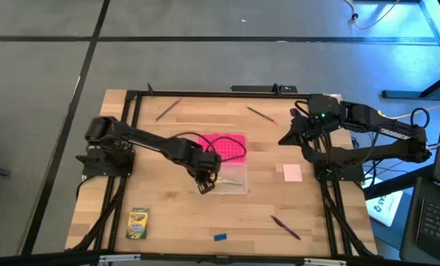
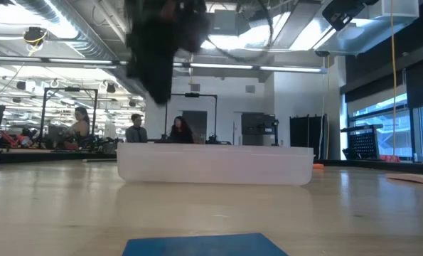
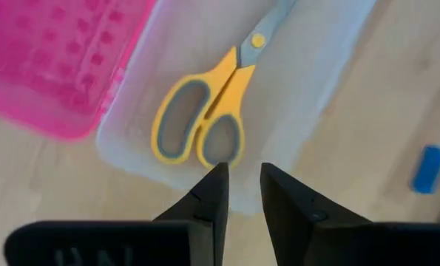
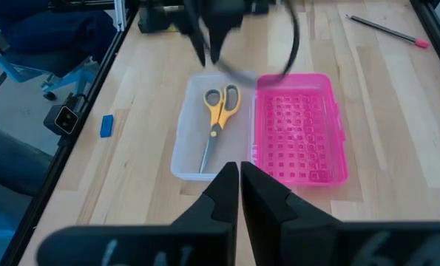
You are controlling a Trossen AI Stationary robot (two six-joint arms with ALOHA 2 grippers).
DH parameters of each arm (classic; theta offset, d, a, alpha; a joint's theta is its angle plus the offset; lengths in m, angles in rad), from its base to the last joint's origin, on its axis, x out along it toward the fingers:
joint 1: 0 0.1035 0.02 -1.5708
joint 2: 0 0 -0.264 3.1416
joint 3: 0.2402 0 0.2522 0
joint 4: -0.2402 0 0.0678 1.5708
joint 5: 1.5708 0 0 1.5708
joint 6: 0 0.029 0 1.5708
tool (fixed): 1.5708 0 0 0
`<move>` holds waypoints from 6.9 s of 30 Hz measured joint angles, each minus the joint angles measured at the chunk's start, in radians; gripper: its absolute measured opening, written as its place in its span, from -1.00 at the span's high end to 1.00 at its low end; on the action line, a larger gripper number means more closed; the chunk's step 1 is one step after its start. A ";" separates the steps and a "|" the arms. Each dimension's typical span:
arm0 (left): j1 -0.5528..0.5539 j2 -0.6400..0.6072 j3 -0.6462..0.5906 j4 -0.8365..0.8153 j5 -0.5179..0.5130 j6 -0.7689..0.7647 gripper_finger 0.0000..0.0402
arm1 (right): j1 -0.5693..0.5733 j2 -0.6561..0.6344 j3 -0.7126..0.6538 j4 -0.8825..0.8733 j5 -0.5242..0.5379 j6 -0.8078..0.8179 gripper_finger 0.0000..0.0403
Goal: Pack school essentials
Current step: Put the box of crayons into the pencil case
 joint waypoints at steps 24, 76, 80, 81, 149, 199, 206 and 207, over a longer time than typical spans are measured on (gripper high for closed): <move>-0.393 -0.226 0.001 -0.336 0.025 -1.029 0.65 | 0.026 0.000 0.000 0.000 -0.075 -0.003 0.90; -0.893 -0.223 -0.263 -0.036 -0.005 -1.624 0.71 | 0.118 0.092 0.000 -0.008 -0.129 -0.165 0.89; -0.893 -0.223 -0.263 -0.035 -0.006 -1.624 0.71 | 0.118 0.110 0.000 -0.008 -0.129 -0.164 0.89; -0.893 -0.223 -0.263 -0.035 -0.006 -1.624 0.71 | 0.118 0.112 0.000 -0.008 -0.129 -0.164 0.89; -0.892 -0.223 -0.263 -0.051 -0.059 -1.655 -0.96 | 0.118 0.114 0.000 -0.008 -0.129 -0.164 0.89; -0.884 -0.006 -0.263 -0.048 0.120 -1.754 -0.94 | 0.118 0.114 0.000 -0.007 -0.129 -0.163 0.90; -0.882 -0.006 -0.263 -0.040 0.121 -1.752 -0.94 | 0.118 0.114 0.000 -0.008 -0.129 -0.164 0.90; -0.882 -0.006 -0.263 -0.039 0.121 -1.753 -0.94 | 0.118 0.114 0.000 -0.008 -0.129 -0.163 0.90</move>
